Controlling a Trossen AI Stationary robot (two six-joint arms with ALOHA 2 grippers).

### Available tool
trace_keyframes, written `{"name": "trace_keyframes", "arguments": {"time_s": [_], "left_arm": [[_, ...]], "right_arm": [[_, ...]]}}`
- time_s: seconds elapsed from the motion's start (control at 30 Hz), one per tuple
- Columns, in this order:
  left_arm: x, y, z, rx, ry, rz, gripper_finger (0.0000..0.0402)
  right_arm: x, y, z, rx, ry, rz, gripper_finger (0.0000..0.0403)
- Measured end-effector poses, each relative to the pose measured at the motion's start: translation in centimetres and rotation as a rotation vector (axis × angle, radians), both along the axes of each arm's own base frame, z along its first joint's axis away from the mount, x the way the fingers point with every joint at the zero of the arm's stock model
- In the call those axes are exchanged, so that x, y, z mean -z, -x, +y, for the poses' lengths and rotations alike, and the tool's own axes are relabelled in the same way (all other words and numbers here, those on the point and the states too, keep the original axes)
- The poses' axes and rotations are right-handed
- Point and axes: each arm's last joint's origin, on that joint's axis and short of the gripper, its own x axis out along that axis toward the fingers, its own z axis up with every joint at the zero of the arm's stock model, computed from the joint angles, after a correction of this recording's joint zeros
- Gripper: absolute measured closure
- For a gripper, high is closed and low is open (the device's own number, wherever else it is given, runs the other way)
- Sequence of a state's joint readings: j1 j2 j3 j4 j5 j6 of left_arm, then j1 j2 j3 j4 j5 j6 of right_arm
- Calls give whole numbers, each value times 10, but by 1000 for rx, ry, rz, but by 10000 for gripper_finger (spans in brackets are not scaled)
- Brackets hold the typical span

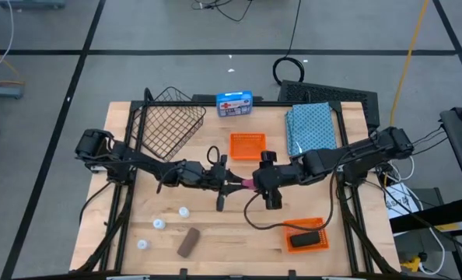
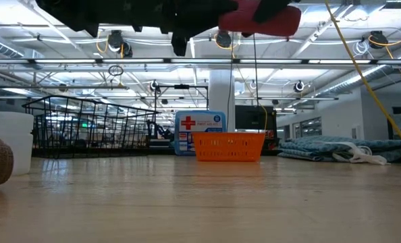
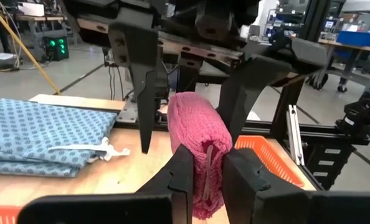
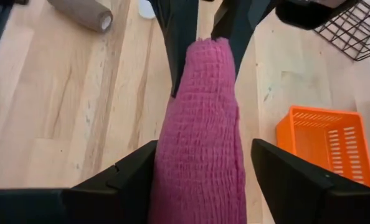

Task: Pick & place medical supplies in basket/bin
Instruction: Put the pink bandage into the bottom orange bin

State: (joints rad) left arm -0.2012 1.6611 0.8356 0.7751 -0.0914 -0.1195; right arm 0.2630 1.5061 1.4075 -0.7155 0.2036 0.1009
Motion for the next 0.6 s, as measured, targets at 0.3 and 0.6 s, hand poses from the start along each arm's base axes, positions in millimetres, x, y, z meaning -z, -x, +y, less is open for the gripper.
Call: {"name": "trace_keyframes", "arguments": {"time_s": [0.3, 0.6], "left_arm": [[3, 1, -1, 5, -2, 26, 347], [3, -1, 4, -30, 11, 22, 343]], "right_arm": [[-24, 5, -5, -27, -85, 27, 169], [-39, 3, -17, 7, -67, 90, 169]]}}
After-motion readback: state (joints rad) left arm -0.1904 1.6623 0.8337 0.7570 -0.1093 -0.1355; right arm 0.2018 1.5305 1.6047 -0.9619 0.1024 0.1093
